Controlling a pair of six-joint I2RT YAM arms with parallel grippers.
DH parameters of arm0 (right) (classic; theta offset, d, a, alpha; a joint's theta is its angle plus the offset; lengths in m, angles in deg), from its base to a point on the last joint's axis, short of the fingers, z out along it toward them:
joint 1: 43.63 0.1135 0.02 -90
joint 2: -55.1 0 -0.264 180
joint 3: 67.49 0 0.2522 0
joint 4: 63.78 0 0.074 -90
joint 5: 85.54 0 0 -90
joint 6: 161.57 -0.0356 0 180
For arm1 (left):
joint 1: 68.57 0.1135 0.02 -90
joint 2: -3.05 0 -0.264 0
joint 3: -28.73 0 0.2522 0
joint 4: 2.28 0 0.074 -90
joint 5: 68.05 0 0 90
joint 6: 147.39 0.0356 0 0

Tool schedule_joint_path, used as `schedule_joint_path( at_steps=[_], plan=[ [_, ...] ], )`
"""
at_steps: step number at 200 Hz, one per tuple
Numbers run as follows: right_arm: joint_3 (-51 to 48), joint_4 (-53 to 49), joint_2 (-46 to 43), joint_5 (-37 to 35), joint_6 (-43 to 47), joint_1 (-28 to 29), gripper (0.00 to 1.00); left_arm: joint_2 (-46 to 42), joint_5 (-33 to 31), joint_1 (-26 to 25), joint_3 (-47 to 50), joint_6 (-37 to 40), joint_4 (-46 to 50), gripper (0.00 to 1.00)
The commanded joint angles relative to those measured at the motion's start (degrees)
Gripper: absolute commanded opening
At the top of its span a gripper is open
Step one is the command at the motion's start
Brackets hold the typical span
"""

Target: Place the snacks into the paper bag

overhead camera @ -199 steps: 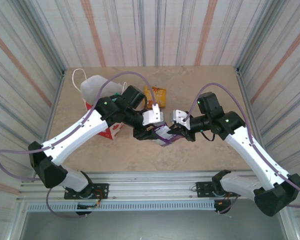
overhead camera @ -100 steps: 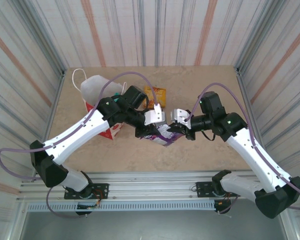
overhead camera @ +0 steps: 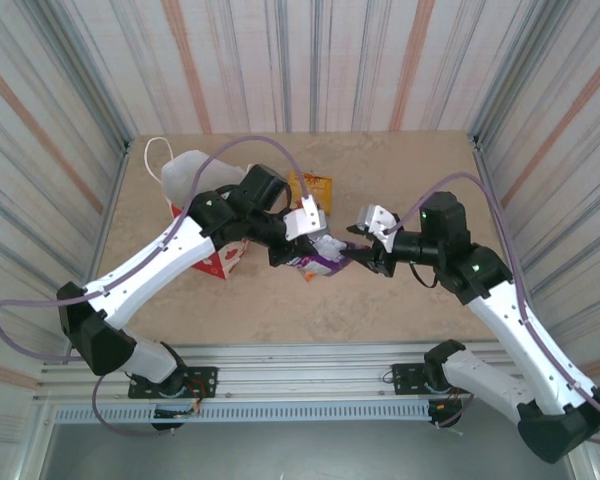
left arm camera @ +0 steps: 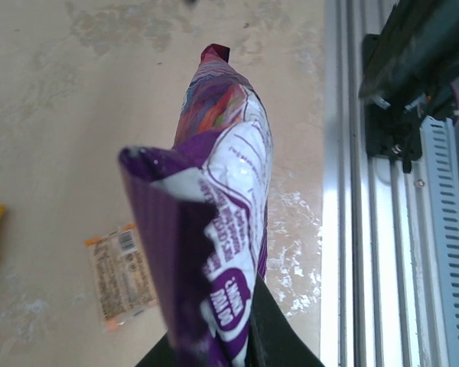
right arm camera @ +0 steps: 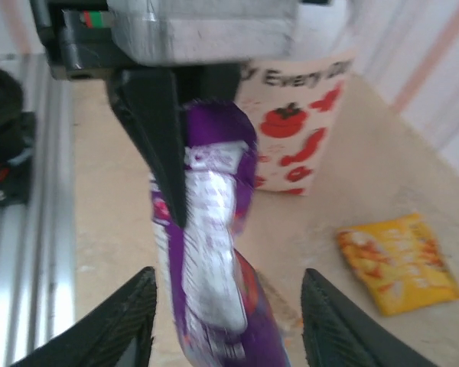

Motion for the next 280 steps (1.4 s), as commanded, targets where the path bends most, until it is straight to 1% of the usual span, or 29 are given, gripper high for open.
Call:
schedule_joint_path(
  at_steps=[1,21,55,96,122,147,160,184,200,218,238,276,280],
  plan=[
    [-3.2,8.0,-2.5,-5.5,-13.4,-3.2,0.56,-3.5,-0.5,2.6,-3.9,-2.7,-2.5,0.0],
    [-5.7,10.7,-3.8,-5.4,-18.9,-5.6,0.59,-4.6,-0.7,5.8,-5.9,-4.5,-5.7,0.0],
    [-7.3,11.8,-2.9,-4.7,-22.3,-5.7,0.6,-6.5,-1.8,12.5,-7.9,-9.7,-16.2,0.0],
    [-7.7,13.5,-0.7,-3.7,-23.8,-5.5,0.59,-7.9,-5.2,19.5,-8.1,-14.9,-28.0,0.0],
    [-7.8,13.8,0.5,-3.5,-24.0,-5.1,0.59,-9.1,-8.2,22.9,-7.7,-16.1,-30.1,0.0],
    [-8.0,13.8,1.7,-3.1,-23.8,-4.9,0.58,-11.1,-12.2,25.6,-7.6,-14.6,-25.9,0.0],
    [-8.1,13.9,2.3,-2.9,-23.9,-4.7,0.58,-13.2,-15.9,27.0,-6.5,-15.2,-24.3,0.0],
    [-7.9,14.2,3.6,-2.5,-23.8,-4.3,0.58,-18.3,-17.2,30.4,-2.3,-16.4,-22.5,0.0],
    [-7.7,14.0,4.4,-2.3,-23.8,-3.9,0.58,-19.5,-17.8,32.2,-3.3,-16.2,-15.1,0.0],
    [-7.6,13.8,5.1,-2.3,-23.8,-3.5,0.58,-19.7,-20.0,32.4,-6.3,-14.9,-4.6,0.0],
    [-7.7,13.8,5.7,-2.3,-23.8,-3.2,0.58,-19.4,-21.2,32.3,-8.6,-15.4,5.1,0.0],
    [-7.2,13.6,6.0,-2.6,-23.9,-2.0,0.57,-17.9,-22.7,32.3,-10.9,-17.3,15.6,0.0],
    [-7.2,13.6,7.4,-2.6,-23.9,-2.0,0.57,-17.6,-23.1,32.3,-11.0,-17.5,16.4,0.0]
  ],
)
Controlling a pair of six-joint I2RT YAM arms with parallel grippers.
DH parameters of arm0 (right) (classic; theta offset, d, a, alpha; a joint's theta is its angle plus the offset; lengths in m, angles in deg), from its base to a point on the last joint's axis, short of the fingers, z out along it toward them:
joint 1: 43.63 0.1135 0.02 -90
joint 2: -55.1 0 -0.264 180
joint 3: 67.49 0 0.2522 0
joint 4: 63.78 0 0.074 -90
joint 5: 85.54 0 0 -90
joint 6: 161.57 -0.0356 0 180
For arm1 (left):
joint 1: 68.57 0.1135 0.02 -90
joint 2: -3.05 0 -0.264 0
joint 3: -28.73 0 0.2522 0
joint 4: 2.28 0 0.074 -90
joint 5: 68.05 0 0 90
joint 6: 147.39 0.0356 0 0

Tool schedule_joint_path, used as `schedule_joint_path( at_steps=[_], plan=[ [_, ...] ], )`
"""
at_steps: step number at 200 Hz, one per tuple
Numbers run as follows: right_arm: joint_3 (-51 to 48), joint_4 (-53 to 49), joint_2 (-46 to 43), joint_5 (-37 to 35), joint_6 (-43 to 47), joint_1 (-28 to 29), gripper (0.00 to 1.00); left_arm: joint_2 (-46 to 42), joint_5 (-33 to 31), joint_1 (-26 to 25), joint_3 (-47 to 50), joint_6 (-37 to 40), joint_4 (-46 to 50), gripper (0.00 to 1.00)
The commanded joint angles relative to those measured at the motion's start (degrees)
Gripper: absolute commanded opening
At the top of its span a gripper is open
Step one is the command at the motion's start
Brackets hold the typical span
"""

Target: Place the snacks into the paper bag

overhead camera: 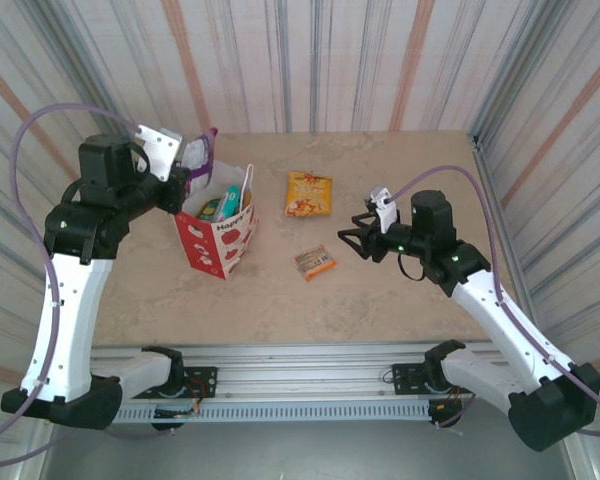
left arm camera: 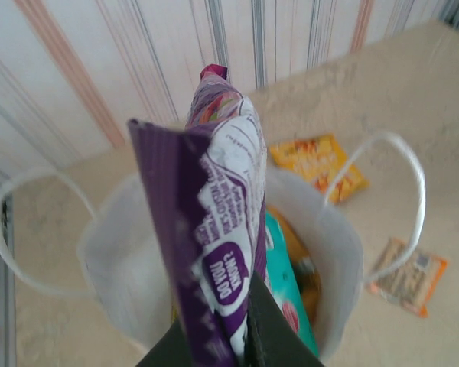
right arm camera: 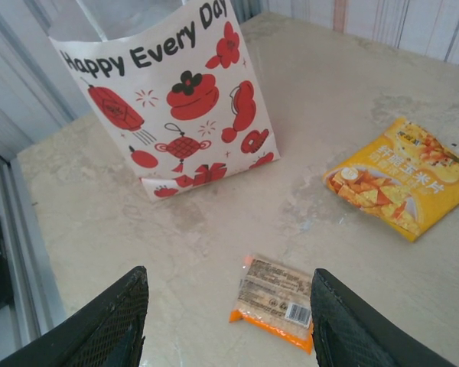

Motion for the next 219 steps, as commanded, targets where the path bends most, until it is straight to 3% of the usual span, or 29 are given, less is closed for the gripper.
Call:
schedule_joint_path(
  at_steps=[1,81,155,192,219],
  plan=[
    [0.0,0.5,1.6,0.9,-0.8,0.8,0.57,1.0,-2.4,0.1,-2.9,-1.6,9.1,0.0],
    [1.1,-1.2,2.9,-0.4,-0.7,1.6,0.57,17.4,-4.0,0.0,-16.8,0.4,18.2,0.02],
    [1.2,-1.7,3.4,-0.8,-0.3,1.6,0.58,29.5,7.1,0.1,-27.6,2.8,26.6,0.0],
    [1.2,-2.0,3.6,-1.0,-0.2,1.6,0.58,35.2,6.3,0.2,-33.7,3.1,33.9,0.01],
    [1.2,-1.9,3.7,-0.9,-0.2,1.6,0.58,36.0,8.4,0.2,-33.8,3.4,31.9,0.04]
  ],
)
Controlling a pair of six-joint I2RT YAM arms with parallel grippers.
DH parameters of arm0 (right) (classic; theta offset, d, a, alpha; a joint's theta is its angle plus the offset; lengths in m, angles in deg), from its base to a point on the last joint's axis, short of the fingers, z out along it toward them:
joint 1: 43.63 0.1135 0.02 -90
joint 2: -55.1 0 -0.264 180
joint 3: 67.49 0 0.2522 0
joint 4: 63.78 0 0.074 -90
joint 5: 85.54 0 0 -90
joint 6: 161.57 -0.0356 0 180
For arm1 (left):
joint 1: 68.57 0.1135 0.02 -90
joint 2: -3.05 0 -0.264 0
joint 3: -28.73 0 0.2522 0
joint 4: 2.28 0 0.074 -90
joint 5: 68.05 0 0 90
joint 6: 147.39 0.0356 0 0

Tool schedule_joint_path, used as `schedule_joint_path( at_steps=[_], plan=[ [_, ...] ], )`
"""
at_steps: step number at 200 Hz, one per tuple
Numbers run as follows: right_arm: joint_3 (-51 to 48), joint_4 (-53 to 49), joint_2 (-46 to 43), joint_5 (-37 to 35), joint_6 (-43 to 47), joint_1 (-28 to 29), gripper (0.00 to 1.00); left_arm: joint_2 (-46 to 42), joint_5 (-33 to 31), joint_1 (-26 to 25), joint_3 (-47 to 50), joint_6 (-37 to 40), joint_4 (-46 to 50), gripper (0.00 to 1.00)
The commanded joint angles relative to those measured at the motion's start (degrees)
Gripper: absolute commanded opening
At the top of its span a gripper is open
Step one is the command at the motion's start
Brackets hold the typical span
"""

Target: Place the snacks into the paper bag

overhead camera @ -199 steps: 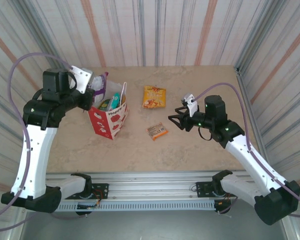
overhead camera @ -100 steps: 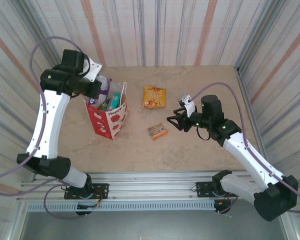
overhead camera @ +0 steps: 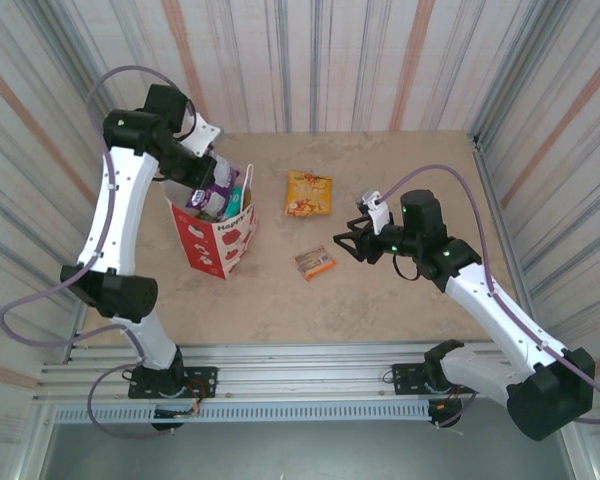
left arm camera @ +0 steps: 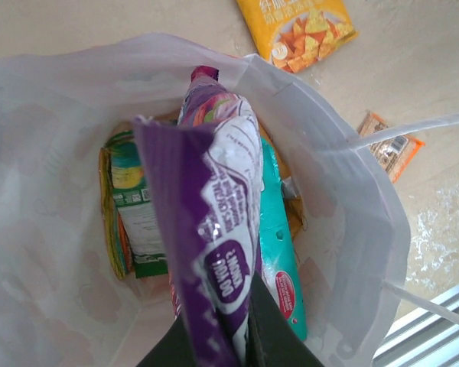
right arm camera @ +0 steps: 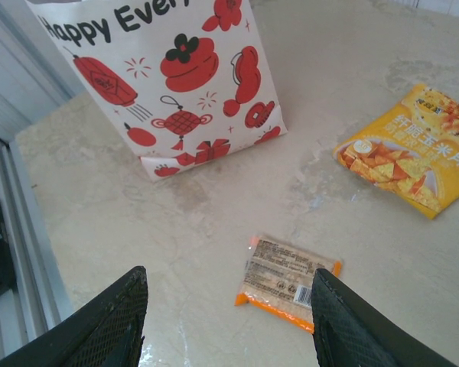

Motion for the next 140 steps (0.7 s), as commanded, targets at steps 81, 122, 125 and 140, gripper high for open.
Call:
schedule_joint_path(
  at_steps=[81,122,125,140],
  plan=[
    [0.9,-3.1,-1.8,-2.0,0.0,0.5,0.58,0.0,-11.0,0.1,-8.9,-0.7,-2.0,0.49],
    [0.9,-1.7,-0.7,-1.2,-0.8,0.6,0.58,-6.3,-0.7,0.1,0.5,-2.3,-6.1,0.48],
    [0.9,-1.7,-0.6,-1.3,-0.9,0.6,0.58,-6.6,0.0,0.1,1.3,-2.7,-6.3,0.48],
    [1.2,-1.4,0.0,-1.1,-1.5,0.9,0.58,-8.6,4.1,0.1,4.9,-4.3,-7.9,0.47]
  ],
)
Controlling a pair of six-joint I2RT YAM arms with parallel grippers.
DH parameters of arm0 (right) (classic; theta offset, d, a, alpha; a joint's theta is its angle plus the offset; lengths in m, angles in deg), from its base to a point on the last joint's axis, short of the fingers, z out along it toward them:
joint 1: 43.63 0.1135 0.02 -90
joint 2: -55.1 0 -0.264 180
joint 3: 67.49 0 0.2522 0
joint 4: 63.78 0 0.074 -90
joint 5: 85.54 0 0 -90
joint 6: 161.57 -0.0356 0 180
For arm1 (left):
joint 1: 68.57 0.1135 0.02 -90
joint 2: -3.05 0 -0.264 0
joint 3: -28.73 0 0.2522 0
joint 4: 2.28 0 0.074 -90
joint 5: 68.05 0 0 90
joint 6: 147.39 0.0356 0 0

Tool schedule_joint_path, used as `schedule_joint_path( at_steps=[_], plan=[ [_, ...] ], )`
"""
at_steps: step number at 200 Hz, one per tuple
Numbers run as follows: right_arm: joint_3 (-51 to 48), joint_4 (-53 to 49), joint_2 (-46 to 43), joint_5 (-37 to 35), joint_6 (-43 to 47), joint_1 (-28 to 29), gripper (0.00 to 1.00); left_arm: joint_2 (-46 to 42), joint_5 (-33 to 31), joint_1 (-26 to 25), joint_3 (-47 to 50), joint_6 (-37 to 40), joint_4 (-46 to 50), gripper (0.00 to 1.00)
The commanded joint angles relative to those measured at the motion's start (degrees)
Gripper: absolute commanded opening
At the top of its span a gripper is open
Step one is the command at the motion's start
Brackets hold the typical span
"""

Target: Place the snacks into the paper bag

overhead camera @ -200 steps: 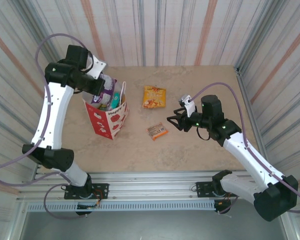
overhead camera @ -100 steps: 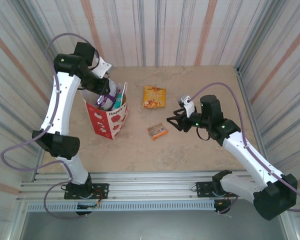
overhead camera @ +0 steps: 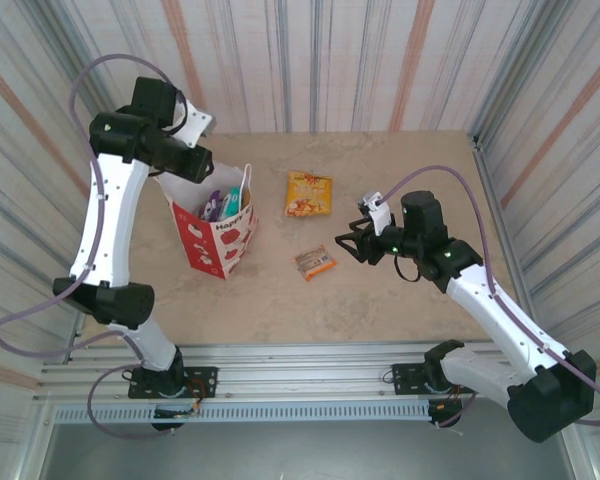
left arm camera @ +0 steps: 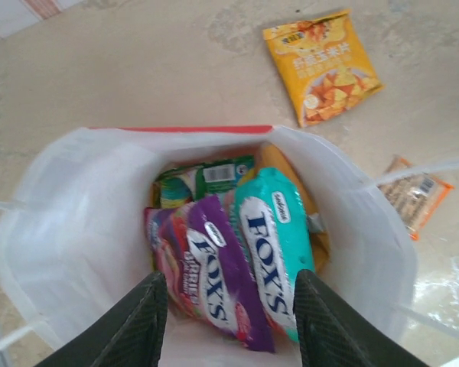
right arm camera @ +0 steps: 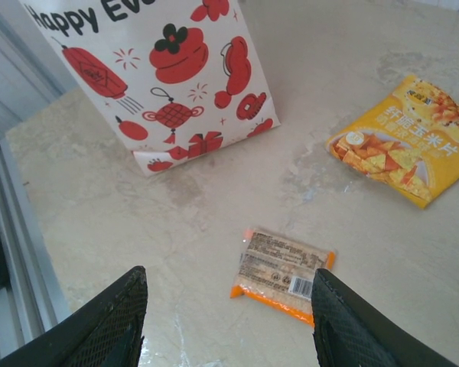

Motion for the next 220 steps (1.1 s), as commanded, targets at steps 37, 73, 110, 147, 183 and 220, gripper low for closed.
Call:
schedule_joint_path(
  at_steps=[37,73,110,147,183,220],
  plan=[
    [2.3,-1.3,2.4,-0.1,-3.6,1.5,0.59,-11.9,12.9,-2.2,16.0,-6.4,-10.8,0.47],
    [3.2,-1.9,4.7,-3.5,-8.9,3.3,0.59,-21.3,11.5,-5.9,28.5,-10.9,-21.3,0.48],
    [6.9,-7.7,9.7,-8.1,-22.1,5.3,0.59,-31.0,8.6,-6.2,39.7,-18.4,-27.1,0.49],
    [5.5,-10.1,14.0,-8.0,-41.4,6.0,0.58,-41.8,6.4,-6.3,52.8,-25.0,-36.5,0.5],
    [0.9,-6.9,16.8,-7.4,-52.1,5.8,0.58,-45.7,7.7,-6.3,59.0,-29.4,-40.0,0.5],
    [-2.3,-2.3,22.3,-6.4,-54.9,3.6,0.56,-45.4,8.6,-6.3,59.2,-29.3,-39.1,0.5]
  ],
)
